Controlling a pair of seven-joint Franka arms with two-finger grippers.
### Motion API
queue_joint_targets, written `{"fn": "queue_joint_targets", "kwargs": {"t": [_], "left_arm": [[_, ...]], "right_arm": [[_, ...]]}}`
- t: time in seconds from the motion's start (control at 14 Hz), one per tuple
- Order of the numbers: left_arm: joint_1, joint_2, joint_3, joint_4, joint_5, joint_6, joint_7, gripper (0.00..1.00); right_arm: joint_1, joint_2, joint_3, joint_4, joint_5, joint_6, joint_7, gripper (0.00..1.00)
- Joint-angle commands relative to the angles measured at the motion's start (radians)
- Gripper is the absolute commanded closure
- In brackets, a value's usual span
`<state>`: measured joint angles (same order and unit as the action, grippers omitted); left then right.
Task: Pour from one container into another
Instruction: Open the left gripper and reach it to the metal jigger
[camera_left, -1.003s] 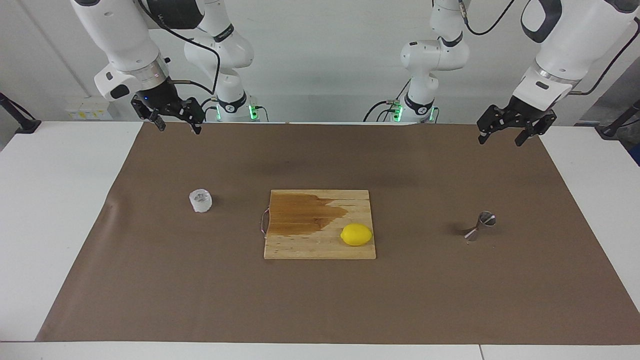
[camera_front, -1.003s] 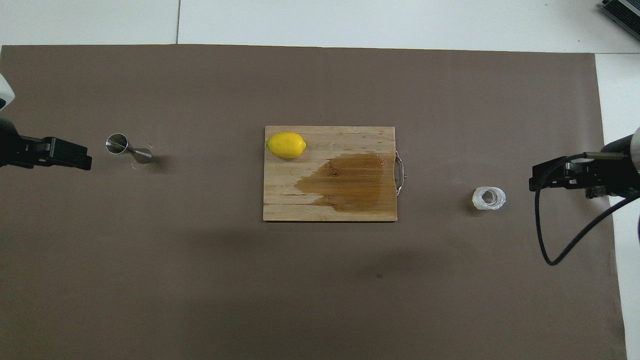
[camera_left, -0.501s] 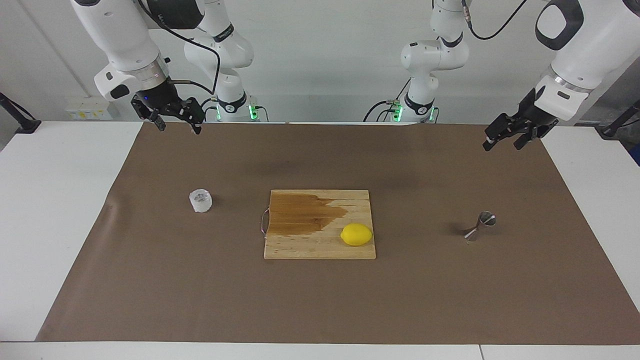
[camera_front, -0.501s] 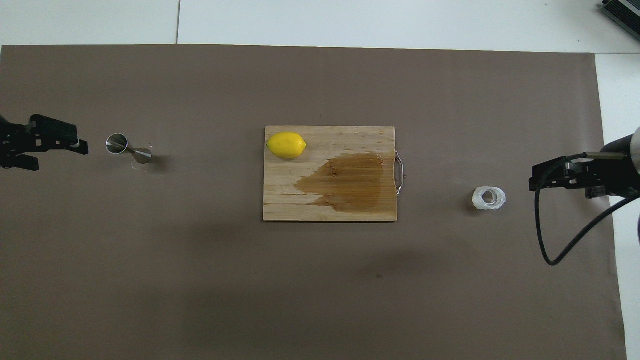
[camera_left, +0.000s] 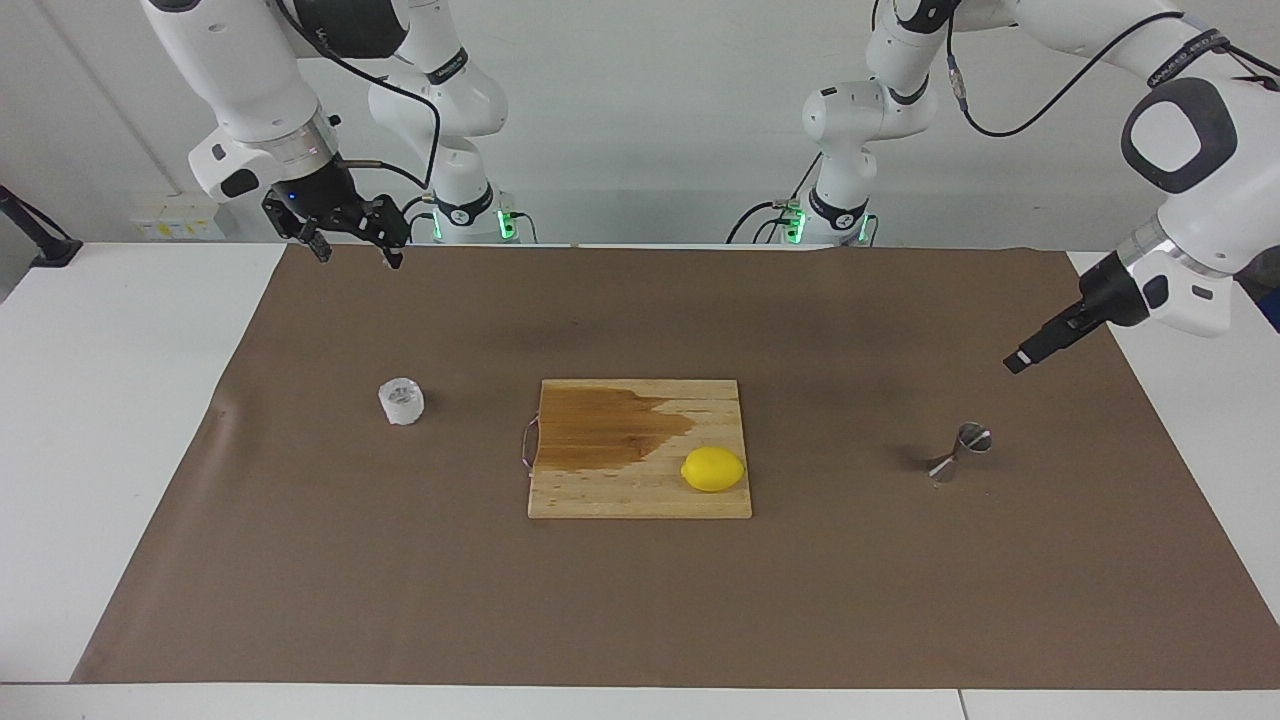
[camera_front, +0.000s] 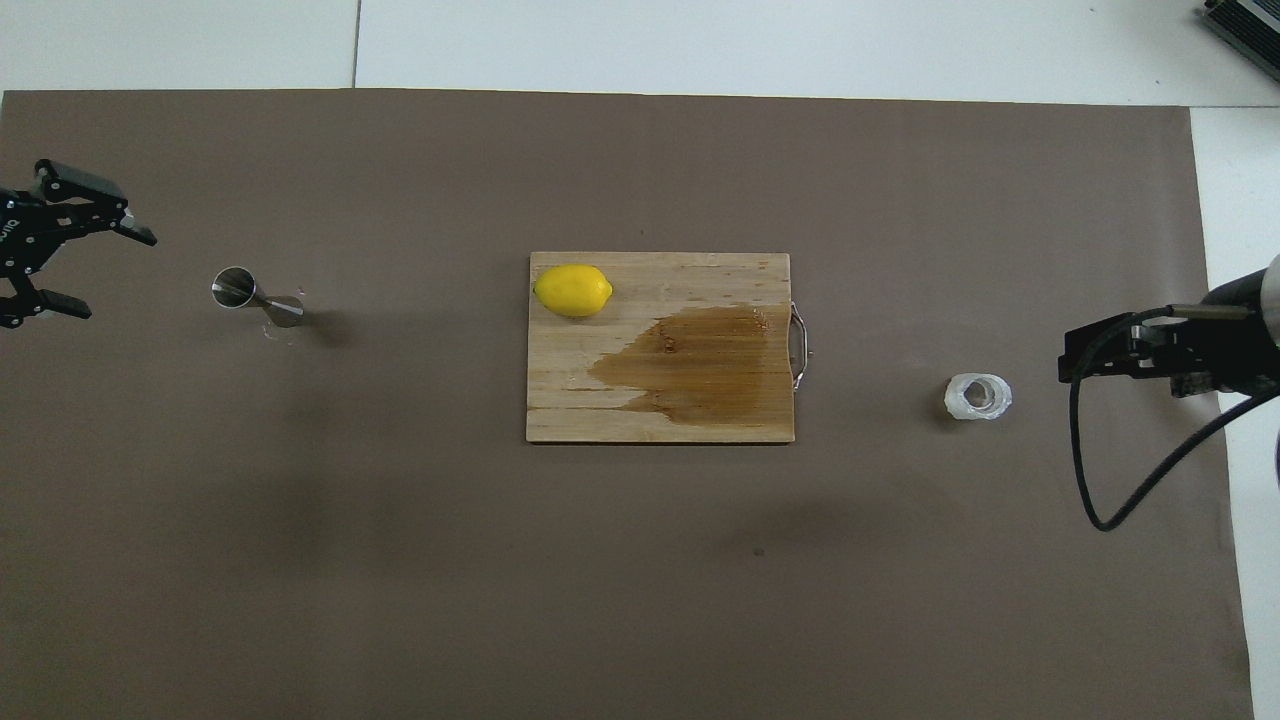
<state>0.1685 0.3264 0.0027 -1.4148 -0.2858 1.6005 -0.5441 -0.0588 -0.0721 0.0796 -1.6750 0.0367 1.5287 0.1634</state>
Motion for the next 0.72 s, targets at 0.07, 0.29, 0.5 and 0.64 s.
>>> {"fn": "queue_joint_targets", "kwargs": {"t": [0.07,0.29,0.5,0.64], "left_arm": [[0.048,0.127,-0.006,0.106,-0.044,0.024,-0.131,0.0],[0.071,0.218,-0.006,0.171,-0.055,0.045,-0.145,0.0],[0.083,0.253,-0.009,0.166,-0.067,0.11,-0.145,0.0],[0.109,0.264,-0.009,0.151,-0.125,0.14,-0.146,0.0]], "right_arm": [[-0.012,-0.003,0.003,-0.003,-0.003,-0.007,-0.028,0.0],[-0.012,-0.003,0.003,-0.003,-0.003,-0.007,-0.028,0.0],[-0.012,-0.003,0.005,-0.003,-0.003,-0.007,-0.028,0.0],[-0.01,-0.003,0.005,-0.003,-0.003,-0.007,-0.028,0.0]]}}
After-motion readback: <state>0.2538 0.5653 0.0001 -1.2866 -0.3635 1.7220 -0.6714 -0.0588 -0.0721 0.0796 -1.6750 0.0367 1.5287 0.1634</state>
